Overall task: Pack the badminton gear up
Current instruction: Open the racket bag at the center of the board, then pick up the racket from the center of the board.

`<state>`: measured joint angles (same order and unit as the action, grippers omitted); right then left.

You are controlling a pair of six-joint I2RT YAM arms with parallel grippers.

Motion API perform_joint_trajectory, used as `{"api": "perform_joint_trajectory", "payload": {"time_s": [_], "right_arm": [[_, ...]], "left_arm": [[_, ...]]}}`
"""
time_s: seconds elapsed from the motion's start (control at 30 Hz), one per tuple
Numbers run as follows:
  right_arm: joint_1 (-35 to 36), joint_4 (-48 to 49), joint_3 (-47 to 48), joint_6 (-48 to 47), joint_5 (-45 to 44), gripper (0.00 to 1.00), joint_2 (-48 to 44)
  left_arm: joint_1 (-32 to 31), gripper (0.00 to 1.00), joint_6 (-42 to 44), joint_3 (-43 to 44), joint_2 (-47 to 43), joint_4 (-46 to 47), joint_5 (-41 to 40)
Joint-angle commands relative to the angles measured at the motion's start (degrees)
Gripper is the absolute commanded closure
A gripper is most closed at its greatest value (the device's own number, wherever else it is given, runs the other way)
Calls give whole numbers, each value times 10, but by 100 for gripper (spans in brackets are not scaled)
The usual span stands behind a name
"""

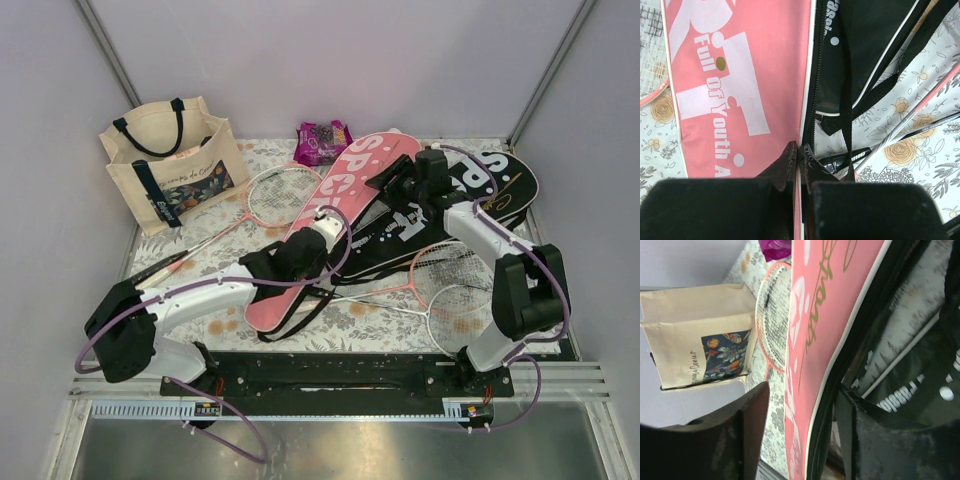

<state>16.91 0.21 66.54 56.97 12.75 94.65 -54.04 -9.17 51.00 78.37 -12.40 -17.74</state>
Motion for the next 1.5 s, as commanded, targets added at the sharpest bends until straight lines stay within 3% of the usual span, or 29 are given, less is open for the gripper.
{"api": "perform_joint_trajectory", "payload": {"time_s": [0.0, 0.07, 0.23, 0.43, 0.6, 0.97, 1.23, 1.27, 1.3, 1.4, 1.47], "right_arm": [[-3, -119, 3, -18, -45, 29, -89], [-4, -162, -11, -15, -77, 21, -118], [-4, -180, -67, -27, -99, 12, -188], [-3, -205, -160, 43, -87, 20, -258], [-2, -331, -193, 103, -164, 26, -279], [42, -330, -285, 218, -157, 37, -256], [52, -228, -320, 246, -176, 41, -177], [52, -224, -319, 245, -180, 45, -171], [52, -222, -317, 242, -186, 54, -166], [52, -219, -321, 239, -195, 91, -168], [52, -233, -314, 223, -212, 100, -186]], "left_arm": [[23, 100, -38, 24, -36, 12, 45], [29, 100, -49, 23, -49, 13, 51], [49, 100, -80, 16, -68, 23, 78], [61, 100, -120, 14, -76, 21, 96], [72, 100, -162, 7, -95, 26, 73], [75, 100, -175, 17, -83, 19, 73], [76, 100, -182, 15, -82, 24, 74], [75, 100, -183, 16, -82, 23, 74], [76, 100, -183, 16, -81, 22, 73], [75, 100, -187, 15, -82, 19, 68], [76, 100, -190, 11, -81, 18, 65]]}}
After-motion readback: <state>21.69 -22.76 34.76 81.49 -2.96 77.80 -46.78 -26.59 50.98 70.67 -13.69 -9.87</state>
